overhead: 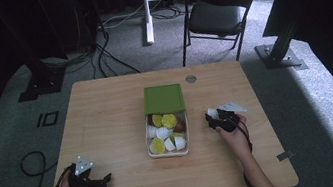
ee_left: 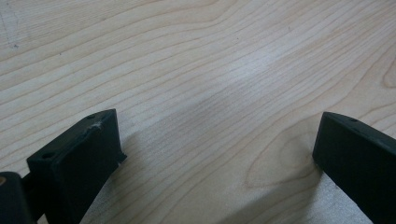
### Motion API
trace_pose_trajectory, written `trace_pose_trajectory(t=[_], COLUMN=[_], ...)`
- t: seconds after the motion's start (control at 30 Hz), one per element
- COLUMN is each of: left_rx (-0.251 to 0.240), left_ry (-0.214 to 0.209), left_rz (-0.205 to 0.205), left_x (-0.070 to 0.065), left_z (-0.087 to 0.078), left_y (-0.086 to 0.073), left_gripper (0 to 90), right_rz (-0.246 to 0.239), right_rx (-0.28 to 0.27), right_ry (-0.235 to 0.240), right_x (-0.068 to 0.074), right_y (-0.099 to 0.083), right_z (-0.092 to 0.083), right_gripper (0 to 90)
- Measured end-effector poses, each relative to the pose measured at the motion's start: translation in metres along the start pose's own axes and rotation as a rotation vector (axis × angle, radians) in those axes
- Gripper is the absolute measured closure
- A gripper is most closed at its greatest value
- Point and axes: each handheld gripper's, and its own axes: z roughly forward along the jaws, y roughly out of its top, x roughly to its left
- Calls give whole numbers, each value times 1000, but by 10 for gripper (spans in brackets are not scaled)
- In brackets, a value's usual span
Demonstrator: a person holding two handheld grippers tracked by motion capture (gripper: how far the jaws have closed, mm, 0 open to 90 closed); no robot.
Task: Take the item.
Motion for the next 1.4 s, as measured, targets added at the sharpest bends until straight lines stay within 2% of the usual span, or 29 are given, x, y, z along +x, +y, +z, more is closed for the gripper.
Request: trace_pose_trajectory(t=[0.3,0.47,0.73,0.8,0.87,1.03,1.2,1.27,1.4], left_rx=[0,0,0,0,0,0,0,0,0], left_ry=[0,0,0,0,0,0,0,0,0], left_rz=[0,0,0,0,0,0,0,0,0], left_x=[0,0,0,0,0,0,0,0,0], left_z=[0,0,0,0,0,0,0,0,0], left_y=[0,0,0,0,0,0,0,0,0], left_gripper=[21,21,21,21,21,21,21,21,21], right_rz=[2,38,47,34,32,-6,-40,-50,-103], right_rx=[3,0,3,1,-6,-17,-21,-19,-1], right_ry=[12,3,2,-6,6,18,60,91,139], right_x=[-4,-10,-15,-16,-16,-18,-21,-21,-21], right_y=[-4,-5,-3,-2,-1,-1,-4,-6,-11], right_z=[3,4,0,-2,-6,-17,-29,-34,-40], right_gripper=[418,409,361,329,305,291,237,197,170])
